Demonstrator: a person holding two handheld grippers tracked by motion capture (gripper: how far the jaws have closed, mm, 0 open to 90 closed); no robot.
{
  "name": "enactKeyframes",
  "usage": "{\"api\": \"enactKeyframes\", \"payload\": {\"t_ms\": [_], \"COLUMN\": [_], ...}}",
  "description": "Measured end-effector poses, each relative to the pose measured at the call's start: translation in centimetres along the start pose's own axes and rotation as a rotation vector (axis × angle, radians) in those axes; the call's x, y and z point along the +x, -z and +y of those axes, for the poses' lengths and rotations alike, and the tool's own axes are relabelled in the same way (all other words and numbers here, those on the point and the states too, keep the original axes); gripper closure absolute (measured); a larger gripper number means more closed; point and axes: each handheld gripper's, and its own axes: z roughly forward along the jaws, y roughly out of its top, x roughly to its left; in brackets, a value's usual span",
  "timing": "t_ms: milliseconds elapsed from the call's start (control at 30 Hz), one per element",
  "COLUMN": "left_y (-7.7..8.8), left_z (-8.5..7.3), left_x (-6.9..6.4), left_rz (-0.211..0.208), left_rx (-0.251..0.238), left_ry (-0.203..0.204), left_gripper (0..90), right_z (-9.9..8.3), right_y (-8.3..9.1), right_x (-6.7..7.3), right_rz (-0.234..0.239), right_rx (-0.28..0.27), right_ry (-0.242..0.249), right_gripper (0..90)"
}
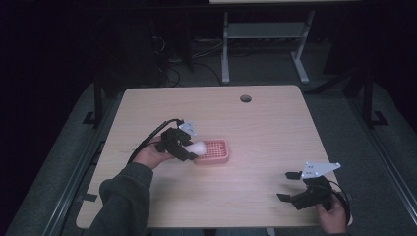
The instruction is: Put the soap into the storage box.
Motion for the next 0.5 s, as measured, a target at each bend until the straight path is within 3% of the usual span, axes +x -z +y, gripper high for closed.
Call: {"api": "enactKeyframes", "payload": {"t_ms": [500], "left_y": [-0.2], "left_z": [1.2], "left_x": [0.5], "left_rz": [0.000], "left_rx": [0.001], "left_ry": [-0.013], "left_gripper": [49.2], "right_z": [0.0], "right_y": [0.1], "right_x": [-0.1], "right_rz": [0.000], "right_rx": [-0.006], "right_ry": [0.002], "right_gripper": [14.2]}}
